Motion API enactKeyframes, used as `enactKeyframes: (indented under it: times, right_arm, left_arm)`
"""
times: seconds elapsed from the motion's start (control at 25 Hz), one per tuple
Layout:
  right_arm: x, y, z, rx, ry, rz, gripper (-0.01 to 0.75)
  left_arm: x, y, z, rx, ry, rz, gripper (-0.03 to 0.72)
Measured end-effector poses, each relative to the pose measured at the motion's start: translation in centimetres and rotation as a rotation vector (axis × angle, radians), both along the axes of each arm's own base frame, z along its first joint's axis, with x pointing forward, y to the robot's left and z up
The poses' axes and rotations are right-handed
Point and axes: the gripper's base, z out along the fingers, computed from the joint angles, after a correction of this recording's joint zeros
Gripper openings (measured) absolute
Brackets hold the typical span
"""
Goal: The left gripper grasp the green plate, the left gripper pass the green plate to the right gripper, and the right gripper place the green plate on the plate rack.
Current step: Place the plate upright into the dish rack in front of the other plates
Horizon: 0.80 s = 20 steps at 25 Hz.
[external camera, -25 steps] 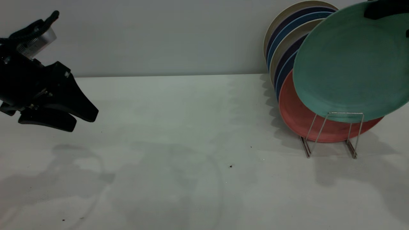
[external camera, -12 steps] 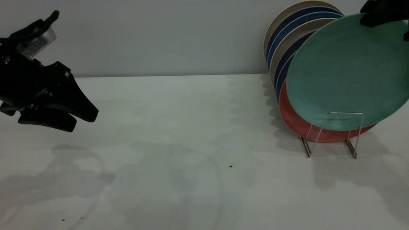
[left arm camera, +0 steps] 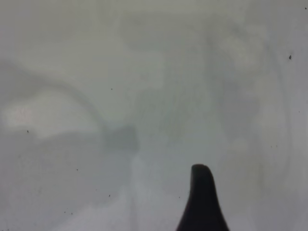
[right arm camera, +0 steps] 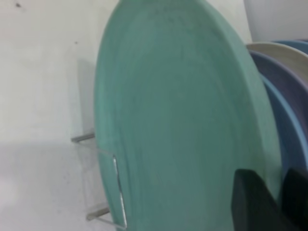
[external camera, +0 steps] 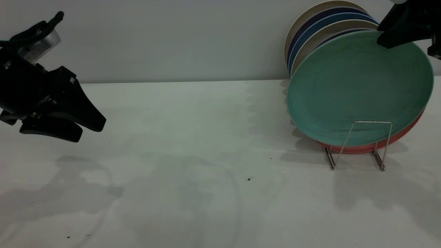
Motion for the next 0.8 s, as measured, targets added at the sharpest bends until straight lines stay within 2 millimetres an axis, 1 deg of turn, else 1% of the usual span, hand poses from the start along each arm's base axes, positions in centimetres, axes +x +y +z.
enactKeyframes:
  times: [0.2, 0.8]
  right_arm:
    - [-0.03, 0.02, -0.01, 0.002, 0.004, 0.002, 0.157]
    - [0.11, -0.06, 0.08, 0.006, -0.01, -0.017, 0.176]
  left_arm:
    - [0.0, 0.0, 0.0, 0.0, 0.0, 0.0, 0.564]
    - [-0.04, -0.03, 0.01, -0.004, 0.002, -0.004, 0.563]
